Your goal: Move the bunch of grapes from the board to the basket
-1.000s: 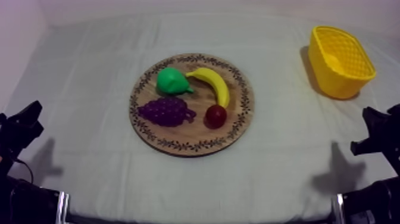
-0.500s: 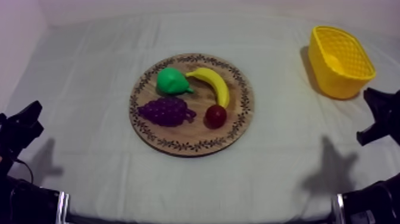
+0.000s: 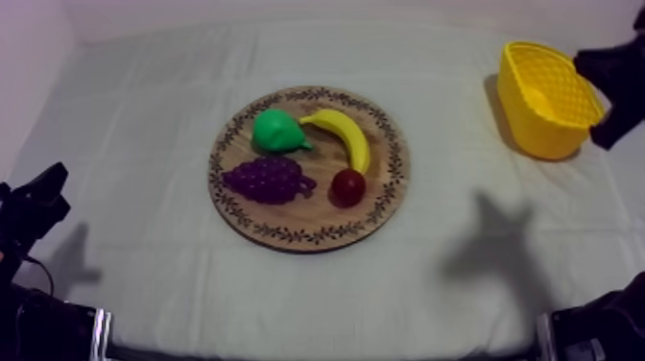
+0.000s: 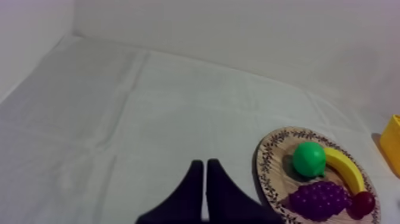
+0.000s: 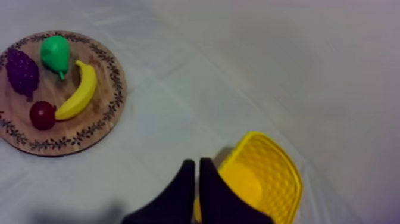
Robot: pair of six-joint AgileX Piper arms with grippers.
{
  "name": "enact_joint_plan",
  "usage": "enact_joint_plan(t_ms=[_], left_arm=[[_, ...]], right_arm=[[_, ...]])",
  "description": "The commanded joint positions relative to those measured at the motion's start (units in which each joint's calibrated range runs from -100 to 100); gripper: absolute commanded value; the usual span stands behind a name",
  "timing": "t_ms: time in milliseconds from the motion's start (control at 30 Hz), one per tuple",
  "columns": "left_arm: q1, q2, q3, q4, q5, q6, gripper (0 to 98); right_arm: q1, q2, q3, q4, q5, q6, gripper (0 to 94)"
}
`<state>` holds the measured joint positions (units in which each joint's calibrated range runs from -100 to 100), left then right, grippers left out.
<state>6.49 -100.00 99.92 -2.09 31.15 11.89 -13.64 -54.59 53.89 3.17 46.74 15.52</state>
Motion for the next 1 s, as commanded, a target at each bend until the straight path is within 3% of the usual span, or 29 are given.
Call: enact_joint_plan(t_ms=[0,400,967], left_arm=[[0.0,0.0,0.0,-0.04,0.0,0.0,0.1],[0.0,0.0,0.0,-0.04,0.0,0.0,0.1],[0.0,0.0,0.0,-0.04,0.0,0.0,0.1]], right_arm=[[-2.3,7.0,-9.3,0.4,3.3,-0.1,0.6],[-11.4,27.5,-34.6,-0.2,17.2,0.3,0.6],[-18.9,52.9,-62.0,-1.2,30.8,1.7,0.4]])
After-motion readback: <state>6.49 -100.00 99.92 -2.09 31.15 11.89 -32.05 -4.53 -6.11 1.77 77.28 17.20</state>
